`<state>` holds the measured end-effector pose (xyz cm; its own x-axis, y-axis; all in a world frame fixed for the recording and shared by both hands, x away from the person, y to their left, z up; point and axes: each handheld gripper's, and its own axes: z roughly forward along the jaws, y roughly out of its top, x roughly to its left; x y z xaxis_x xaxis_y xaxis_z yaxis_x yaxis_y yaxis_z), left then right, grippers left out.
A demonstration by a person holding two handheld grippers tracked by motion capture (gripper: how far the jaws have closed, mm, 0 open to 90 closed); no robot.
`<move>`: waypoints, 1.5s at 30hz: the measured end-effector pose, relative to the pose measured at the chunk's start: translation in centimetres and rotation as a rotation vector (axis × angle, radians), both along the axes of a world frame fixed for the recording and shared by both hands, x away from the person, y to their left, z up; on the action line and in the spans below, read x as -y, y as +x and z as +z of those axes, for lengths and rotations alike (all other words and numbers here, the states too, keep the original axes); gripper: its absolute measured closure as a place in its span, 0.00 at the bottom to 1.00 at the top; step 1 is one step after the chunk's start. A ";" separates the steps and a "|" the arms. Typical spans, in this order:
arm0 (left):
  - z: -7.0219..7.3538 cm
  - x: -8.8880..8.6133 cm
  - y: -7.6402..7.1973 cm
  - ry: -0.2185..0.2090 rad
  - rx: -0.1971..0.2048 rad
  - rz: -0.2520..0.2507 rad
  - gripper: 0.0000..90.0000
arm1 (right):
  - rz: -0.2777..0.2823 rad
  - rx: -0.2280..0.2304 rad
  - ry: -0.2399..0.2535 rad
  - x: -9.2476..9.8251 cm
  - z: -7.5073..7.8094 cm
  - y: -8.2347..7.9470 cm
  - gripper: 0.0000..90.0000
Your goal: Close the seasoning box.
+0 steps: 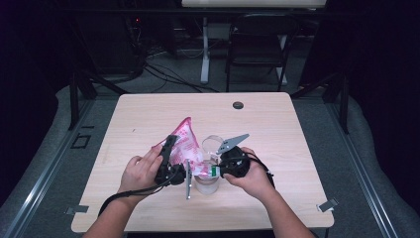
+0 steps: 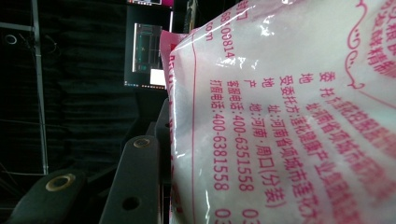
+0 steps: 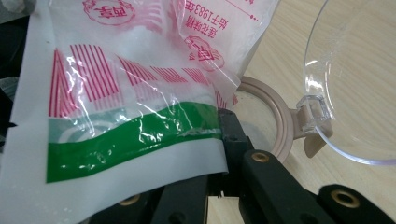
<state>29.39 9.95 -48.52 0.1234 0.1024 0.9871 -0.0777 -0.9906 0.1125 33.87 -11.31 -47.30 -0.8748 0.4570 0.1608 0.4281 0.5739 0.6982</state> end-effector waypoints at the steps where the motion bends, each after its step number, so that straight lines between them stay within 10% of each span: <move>1: 0.0 0.0 0.0 -0.001 -0.001 0.000 0.70 | 0.006 -0.001 -0.005 0.0 0.0 0.0 1.00; 17: -0.1 0.3 0.0 -0.016 -0.028 -0.010 0.71 | 0.008 0.078 0.044 0.0 0.5 -0.3 0.83; 26: -0.1 0.4 0.1 -0.015 -0.023 -0.013 0.71 | 0.012 0.083 0.057 0.0 0.5 -0.4 0.99; 45: 0.1 0.3 0.0 -0.005 -0.006 -0.018 0.71 | 0.043 0.069 0.022 -0.3 0.2 -0.5 1.00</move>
<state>29.36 9.61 -48.41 0.1316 0.1054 0.9857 -0.0946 -0.9885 0.1183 33.35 -10.96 -47.09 -0.9031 0.4153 0.1093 0.3536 0.5747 0.7380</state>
